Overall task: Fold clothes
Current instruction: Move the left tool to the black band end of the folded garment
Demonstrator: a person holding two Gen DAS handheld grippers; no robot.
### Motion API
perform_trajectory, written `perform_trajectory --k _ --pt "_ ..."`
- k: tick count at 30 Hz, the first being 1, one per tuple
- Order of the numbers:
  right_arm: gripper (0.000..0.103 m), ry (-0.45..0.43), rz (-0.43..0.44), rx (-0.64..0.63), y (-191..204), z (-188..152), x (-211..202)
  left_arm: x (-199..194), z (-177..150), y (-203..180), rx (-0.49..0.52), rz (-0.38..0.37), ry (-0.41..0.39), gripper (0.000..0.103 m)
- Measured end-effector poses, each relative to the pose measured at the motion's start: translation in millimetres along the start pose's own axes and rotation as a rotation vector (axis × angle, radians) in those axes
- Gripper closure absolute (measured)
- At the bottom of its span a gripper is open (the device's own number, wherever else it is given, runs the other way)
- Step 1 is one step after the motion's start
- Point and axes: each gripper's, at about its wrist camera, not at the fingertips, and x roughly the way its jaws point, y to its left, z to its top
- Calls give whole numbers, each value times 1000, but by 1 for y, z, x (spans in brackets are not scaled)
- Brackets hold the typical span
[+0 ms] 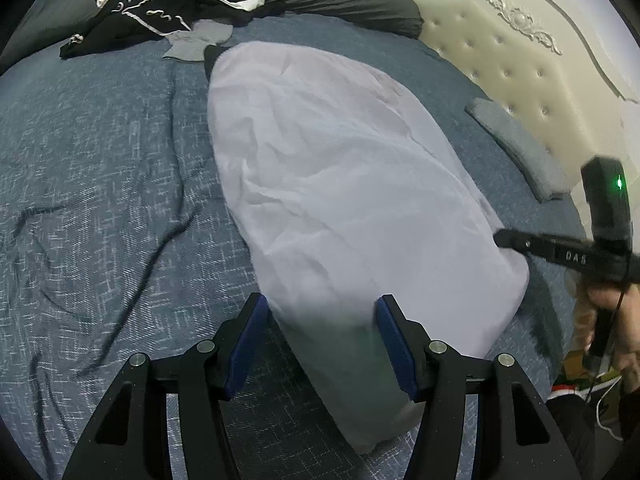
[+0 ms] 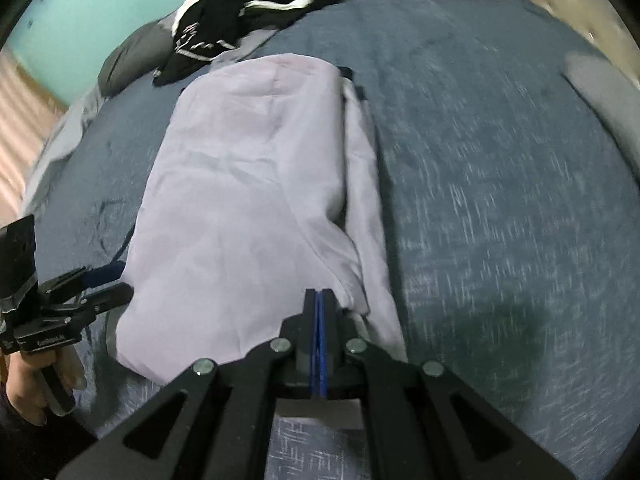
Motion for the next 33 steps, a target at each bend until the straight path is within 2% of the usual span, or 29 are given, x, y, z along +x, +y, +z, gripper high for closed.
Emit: perform_trajectory --k 4,7,11,14,22,27,33 --pt "103 -66 16 51 -5 0 -17 -6 14 16 -50 15 -29 42" --pt "103 -157 78 107 -9 1 -30 -12 26 29 -91 27 -53 42" --pt "103 -233 127 184 -11 5 -24 -5 58 43 -127 42 -59 42" --pt "103 -248 134 195 -9 6 -17 7 91 46 -122 62 -51 42" --pt "102 -252 178 185 -5 -1 2 52 176 52 -49 239 -16 42" --pt "102 -255 226 200 -11 2 4 81 204 59 -47 315 10 42" --pt "102 -247 255 191 -14 4 6 109 220 45 -3 365 31 42"
